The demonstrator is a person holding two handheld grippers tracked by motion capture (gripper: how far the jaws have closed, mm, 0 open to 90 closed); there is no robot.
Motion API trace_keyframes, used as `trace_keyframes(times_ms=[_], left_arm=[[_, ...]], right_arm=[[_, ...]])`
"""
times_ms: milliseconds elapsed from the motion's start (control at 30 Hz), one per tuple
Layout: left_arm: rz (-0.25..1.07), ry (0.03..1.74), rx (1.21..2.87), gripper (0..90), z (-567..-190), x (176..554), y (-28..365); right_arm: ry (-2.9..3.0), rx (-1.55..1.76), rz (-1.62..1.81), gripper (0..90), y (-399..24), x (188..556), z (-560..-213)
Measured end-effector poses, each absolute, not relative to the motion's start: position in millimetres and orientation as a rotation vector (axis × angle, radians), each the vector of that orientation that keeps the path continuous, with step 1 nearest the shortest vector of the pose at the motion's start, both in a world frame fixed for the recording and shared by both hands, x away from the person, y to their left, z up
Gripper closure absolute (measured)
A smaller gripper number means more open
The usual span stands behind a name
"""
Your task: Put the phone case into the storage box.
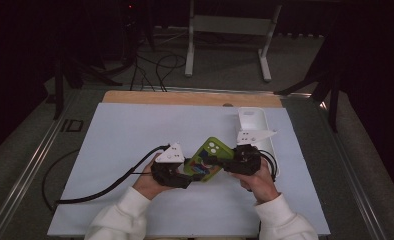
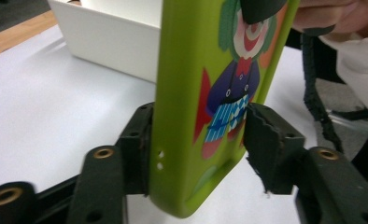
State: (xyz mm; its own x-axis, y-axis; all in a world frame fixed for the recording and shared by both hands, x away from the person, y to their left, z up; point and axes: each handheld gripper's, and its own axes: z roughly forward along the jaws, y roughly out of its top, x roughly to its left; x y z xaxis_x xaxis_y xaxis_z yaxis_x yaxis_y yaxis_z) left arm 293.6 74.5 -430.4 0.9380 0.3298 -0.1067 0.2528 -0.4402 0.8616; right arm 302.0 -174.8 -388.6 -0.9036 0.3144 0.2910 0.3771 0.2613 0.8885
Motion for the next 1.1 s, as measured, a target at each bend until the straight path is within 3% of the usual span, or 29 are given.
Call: trace_keyframes(times_ms=[300,533,733,900,1100], left_arm=[[0.075,0.366,2.063,65.5,-432,292,74],[0.062,0.355,2.063,76.9,-435,292,74],[0.097,0.354,2.053,77.3,-434,289,73],[0.139,0.376,2.054,77.4,-432,290,74],[0.169,0.400,2.044,77.4,-432,290,74]], right_arm=[[-2.442,-0.653,-1.753,87.4,-181,302,-390],[-2.430,-0.625,-1.763,77.4,-183,303,-390],[-2.440,-0.678,-1.777,54.7,-184,304,-392],[-2.472,-0.788,-1.778,30.5,-184,304,-396],[-2.505,-0.896,-1.791,13.9,-186,304,-397]])
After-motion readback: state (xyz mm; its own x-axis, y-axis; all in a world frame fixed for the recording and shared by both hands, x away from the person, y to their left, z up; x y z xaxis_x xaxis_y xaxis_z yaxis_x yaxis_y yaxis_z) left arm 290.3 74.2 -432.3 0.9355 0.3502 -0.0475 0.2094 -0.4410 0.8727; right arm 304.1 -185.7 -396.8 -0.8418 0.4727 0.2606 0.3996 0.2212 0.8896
